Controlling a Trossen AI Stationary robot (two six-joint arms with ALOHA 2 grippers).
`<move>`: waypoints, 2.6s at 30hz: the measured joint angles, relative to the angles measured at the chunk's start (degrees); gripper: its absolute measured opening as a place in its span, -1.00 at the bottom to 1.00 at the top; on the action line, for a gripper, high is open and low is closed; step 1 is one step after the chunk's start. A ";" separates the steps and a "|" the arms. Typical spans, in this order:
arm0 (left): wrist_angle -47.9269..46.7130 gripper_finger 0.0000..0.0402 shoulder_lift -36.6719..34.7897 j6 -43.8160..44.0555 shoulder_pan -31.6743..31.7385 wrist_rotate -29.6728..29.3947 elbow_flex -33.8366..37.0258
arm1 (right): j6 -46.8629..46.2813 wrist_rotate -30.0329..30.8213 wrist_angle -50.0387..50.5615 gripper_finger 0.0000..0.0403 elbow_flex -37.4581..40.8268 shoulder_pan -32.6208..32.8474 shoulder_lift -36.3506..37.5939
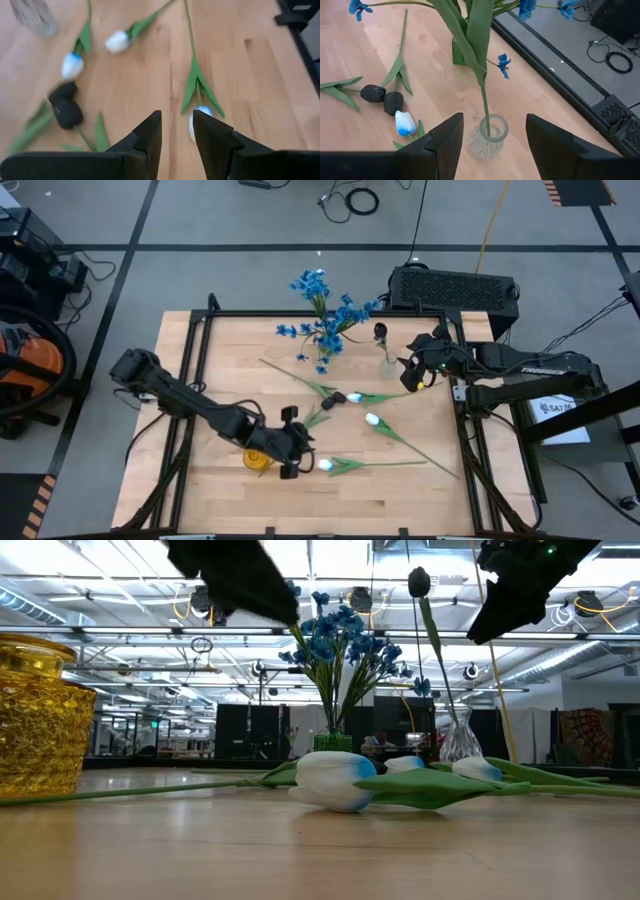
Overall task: Sort flowers into vase by color
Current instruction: Put the bottom black tulip into the transparent vase
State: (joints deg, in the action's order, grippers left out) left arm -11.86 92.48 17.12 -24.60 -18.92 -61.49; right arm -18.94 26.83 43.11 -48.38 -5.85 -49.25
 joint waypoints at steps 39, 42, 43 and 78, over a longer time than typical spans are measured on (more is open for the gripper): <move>-8.16 -0.41 15.26 20.14 -0.06 -9.60 0.09 | -0.13 -5.08 2.36 0.07 0.00 0.00 0.52; -7.83 -0.41 15.86 20.31 0.59 -9.60 0.09 | -0.15 -6.10 2.40 0.07 0.00 0.00 0.52; -8.17 -0.41 16.10 20.29 0.63 -9.61 0.09 | -0.15 -6.25 2.41 0.07 0.00 0.00 0.56; -26.62 -0.41 17.35 31.47 0.95 -10.23 -4.37 | -0.81 -6.25 3.70 0.07 0.00 0.02 4.74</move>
State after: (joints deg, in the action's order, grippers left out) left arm -38.48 109.83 48.59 -23.65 -29.15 -65.87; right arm -19.75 20.58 46.81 -48.38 -5.83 -44.51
